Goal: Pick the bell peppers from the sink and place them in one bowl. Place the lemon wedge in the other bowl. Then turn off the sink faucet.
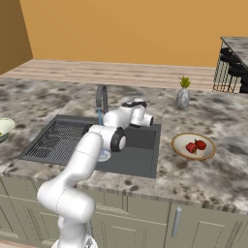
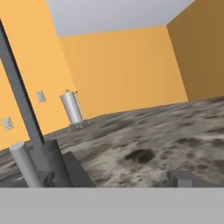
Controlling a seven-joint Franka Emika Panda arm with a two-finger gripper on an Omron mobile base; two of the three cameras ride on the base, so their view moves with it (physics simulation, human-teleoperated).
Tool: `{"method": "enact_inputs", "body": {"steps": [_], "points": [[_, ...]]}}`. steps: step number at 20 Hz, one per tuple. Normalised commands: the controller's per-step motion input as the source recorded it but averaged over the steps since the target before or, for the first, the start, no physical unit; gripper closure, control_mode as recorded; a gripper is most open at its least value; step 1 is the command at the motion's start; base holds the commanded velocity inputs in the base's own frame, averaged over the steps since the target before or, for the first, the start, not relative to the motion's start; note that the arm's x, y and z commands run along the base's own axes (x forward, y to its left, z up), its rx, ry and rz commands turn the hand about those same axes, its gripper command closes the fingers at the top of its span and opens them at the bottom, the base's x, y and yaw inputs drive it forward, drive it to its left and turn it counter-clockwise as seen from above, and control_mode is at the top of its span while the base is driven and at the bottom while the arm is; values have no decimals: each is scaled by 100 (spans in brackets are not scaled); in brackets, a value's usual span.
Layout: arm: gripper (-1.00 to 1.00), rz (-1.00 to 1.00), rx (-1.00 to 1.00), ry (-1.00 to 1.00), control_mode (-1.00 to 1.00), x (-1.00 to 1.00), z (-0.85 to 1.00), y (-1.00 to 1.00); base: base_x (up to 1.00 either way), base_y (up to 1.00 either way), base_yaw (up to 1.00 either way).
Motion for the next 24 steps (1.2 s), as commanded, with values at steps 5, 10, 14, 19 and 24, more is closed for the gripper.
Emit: {"method": "enact_inputs", "body": {"steps": [5, 10, 14, 19, 24], "points": [[-100, 3, 0, 0, -100, 38, -8, 0, 0, 0, 0], [-100, 0, 1, 0, -100, 13, 0, 0, 0, 0, 0], [-100, 0, 0, 1, -100, 8, 0, 10, 0, 0, 0], [-100, -1, 0, 2, -100, 12, 0, 34, 0, 0, 0], [-100, 0, 0, 2, -100, 20, 0, 20, 0, 0, 0]]}}
